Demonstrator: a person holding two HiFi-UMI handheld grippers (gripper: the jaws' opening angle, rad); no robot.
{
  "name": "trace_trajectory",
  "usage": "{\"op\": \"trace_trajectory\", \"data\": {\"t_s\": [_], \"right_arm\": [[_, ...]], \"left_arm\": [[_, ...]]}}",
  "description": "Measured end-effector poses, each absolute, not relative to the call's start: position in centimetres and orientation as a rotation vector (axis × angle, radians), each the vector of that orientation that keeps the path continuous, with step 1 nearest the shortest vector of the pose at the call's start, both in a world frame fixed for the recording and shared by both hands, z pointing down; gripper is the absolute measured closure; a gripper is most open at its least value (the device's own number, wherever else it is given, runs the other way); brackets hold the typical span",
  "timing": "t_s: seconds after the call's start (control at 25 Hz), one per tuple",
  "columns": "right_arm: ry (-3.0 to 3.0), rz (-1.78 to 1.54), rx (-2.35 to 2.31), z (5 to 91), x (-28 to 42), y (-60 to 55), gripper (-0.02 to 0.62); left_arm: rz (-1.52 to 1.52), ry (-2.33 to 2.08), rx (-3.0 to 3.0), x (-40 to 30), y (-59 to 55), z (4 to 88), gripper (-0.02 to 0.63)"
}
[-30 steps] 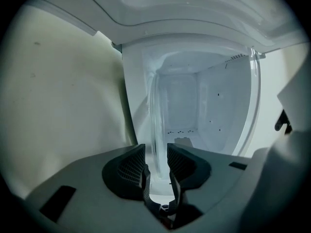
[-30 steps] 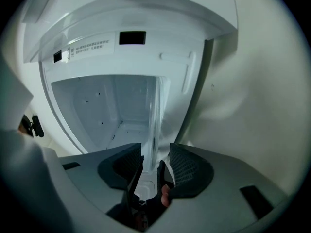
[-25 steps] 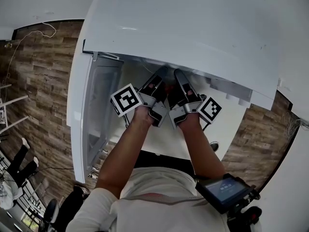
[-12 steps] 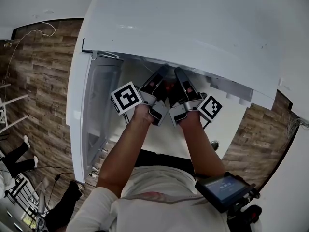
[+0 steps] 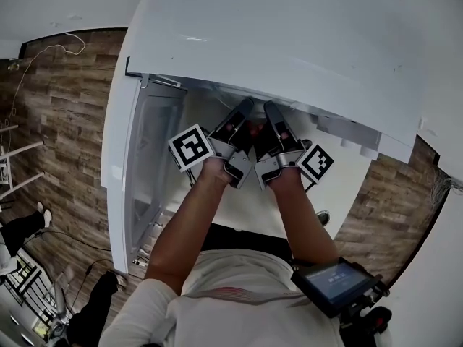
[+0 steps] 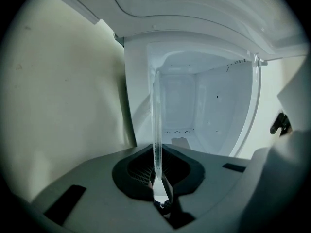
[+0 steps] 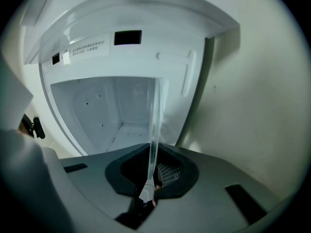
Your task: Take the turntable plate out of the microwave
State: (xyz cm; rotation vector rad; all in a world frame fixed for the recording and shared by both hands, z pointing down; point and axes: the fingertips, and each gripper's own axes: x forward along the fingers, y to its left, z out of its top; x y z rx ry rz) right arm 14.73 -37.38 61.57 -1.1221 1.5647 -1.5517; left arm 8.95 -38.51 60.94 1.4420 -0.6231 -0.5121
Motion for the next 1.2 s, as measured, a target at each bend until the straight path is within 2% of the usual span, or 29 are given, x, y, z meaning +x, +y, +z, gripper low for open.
{"op": "trace_trajectory", "data": {"t_s": [1.2], "right_arm": [[1.641,-1.48,-1.068,56.7,14.4,-35.5,0.557]], "left_arm": [[-0.584,-0.608,1.498,8.5,-36.3,56.4,0.566]]}}
